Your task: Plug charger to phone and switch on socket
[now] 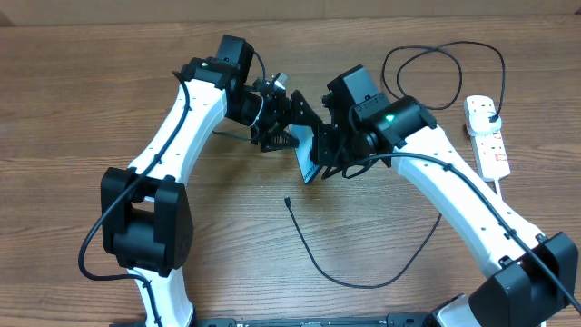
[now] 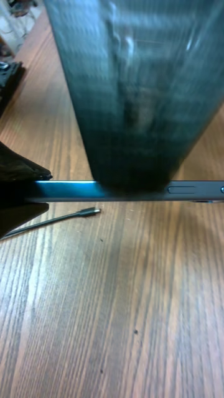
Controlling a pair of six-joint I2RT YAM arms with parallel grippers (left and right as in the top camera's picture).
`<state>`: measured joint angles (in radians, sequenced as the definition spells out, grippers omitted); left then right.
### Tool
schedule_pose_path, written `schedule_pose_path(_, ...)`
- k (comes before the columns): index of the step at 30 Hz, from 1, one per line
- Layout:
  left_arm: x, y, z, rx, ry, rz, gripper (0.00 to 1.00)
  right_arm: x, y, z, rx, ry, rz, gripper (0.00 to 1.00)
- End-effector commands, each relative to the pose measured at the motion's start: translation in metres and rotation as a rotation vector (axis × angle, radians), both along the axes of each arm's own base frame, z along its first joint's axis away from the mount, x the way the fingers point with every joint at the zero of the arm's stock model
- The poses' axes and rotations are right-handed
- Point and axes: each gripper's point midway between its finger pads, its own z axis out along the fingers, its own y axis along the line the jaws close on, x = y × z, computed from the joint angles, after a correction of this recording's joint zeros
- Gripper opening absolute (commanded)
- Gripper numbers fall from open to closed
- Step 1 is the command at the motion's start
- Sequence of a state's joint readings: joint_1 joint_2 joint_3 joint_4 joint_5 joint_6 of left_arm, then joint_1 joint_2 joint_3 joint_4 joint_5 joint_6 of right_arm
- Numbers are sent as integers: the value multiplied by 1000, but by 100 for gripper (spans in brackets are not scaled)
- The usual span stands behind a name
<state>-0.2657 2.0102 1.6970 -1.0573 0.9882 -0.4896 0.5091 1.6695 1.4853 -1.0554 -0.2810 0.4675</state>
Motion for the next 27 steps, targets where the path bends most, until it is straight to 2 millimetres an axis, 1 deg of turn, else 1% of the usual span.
schedule_pose_path(1, 11, 11, 14, -56, -47, 10, 100, 17, -13, 7, 19, -19, -77, 4)
schedule_pose_path(4, 19, 13, 31, -171, -146, -25, 100, 25, -20, 13, 85, -1, -100, 4)
schedule_pose_path(6, 19, 11, 52, -306, -233, -74, 100, 27, -22, 18, 153, 20, -95, 4)
schedule_pose_path(7, 18, 12, 66, -395, -286, -103, 100, 27, -21, 25, 216, 29, -67, 4)
schedule_pose_path(9, 15, 13, 84, -515, -365, -141, 100, 27, -18, 39, 336, 36, -12, 4)
schedule_pose_path(10, 14, 15, 90, -554, -395, -152, 100, 27, -17, 49, 413, 36, 16, 4)
schedule_pose_path(11, 13, 16, 95, -586, -430, -164, 100, 31, -21, 67, 538, 38, 33, 4)
schedule_pose_path(14, 14, 16, 95, -586, -442, -167, 100, 36, -26, 90, 674, 0, 86, 4)
schedule_pose_path(16, 15, 15, 96, -588, -456, -171, 97, 37, -30, 99, 723, -12, 100, 4)
schedule_pose_path(19, 13, 15, 102, -625, -462, -178, 92, 41, -32, 103, 739, -39, 110, 4)
schedule_pose_path(20, 13, 15, 103, -630, -464, -179, 88, 42, -31, 104, 742, -50, 115, 4)
schedule_pose_path(22, 14, 15, 103, -630, -469, -180, 83, 44, -31, 106, 745, -60, 116, 4)
schedule_pose_path(27, 19, 14, 104, -621, -453, -175, 83, 46, -31, 107, 748, -64, 112, 4)
